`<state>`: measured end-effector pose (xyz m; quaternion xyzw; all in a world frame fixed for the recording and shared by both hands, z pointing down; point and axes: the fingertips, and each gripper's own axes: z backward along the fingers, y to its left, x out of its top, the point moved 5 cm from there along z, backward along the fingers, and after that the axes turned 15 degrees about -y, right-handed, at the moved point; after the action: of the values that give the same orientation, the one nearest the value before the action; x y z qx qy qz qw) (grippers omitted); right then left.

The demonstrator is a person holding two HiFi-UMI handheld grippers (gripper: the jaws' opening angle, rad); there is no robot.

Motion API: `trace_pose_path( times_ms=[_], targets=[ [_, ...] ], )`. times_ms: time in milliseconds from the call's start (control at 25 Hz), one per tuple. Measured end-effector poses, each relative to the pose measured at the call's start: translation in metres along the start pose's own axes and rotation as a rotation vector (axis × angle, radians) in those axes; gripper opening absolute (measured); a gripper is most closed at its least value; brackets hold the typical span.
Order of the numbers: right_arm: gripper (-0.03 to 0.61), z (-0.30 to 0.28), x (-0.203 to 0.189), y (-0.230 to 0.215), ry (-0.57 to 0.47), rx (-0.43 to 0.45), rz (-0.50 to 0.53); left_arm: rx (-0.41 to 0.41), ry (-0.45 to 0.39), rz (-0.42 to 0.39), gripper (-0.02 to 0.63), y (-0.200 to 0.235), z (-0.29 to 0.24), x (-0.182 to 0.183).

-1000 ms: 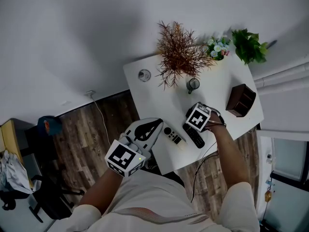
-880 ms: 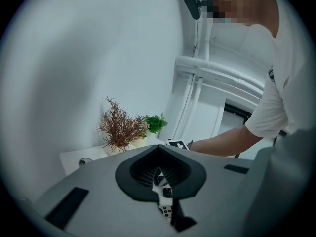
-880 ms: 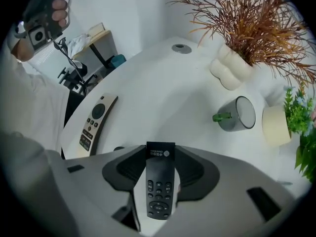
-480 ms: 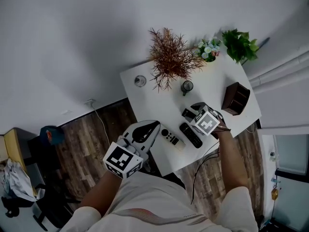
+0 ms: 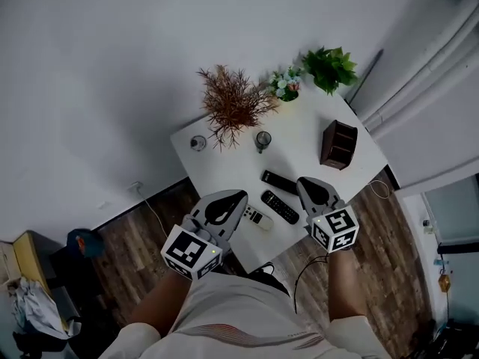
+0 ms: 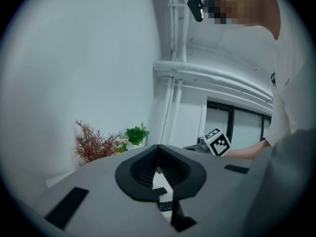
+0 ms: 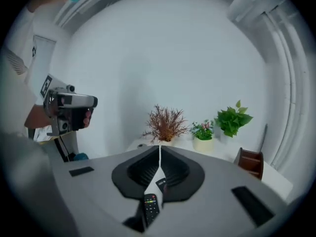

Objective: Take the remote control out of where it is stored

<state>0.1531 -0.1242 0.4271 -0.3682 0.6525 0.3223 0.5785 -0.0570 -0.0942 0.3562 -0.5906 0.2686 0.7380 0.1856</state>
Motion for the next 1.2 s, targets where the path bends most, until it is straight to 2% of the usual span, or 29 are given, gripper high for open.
trace_pose_path(
  times_ms=[280,480,760,1200],
  targets=[
    [0.017,0.071,0.035,0.019,-0.242,-0.153,-0.119,-0.087,-0.019,-0.045,0.008,-0.040,-0.016,0.014],
    [0.014,0.121,0.048,0.011,-0.337,-0.247,-0.167,-0.137,-0.029,-0.060,0.008,-0.069,-0.026,0.015],
    [0.014,0.161,0.056,0.006,-0.344,-0.357,-0.130,-0.204,-0.021,-0.059,0.008,-0.098,-0.037,0.014],
    [0.014,0.157,0.057,0.003,-0.340,-0.362,-0.143,-0.210,-0.017,-0.071,0.008,-0.097,-0.040,0.017]
  ],
)
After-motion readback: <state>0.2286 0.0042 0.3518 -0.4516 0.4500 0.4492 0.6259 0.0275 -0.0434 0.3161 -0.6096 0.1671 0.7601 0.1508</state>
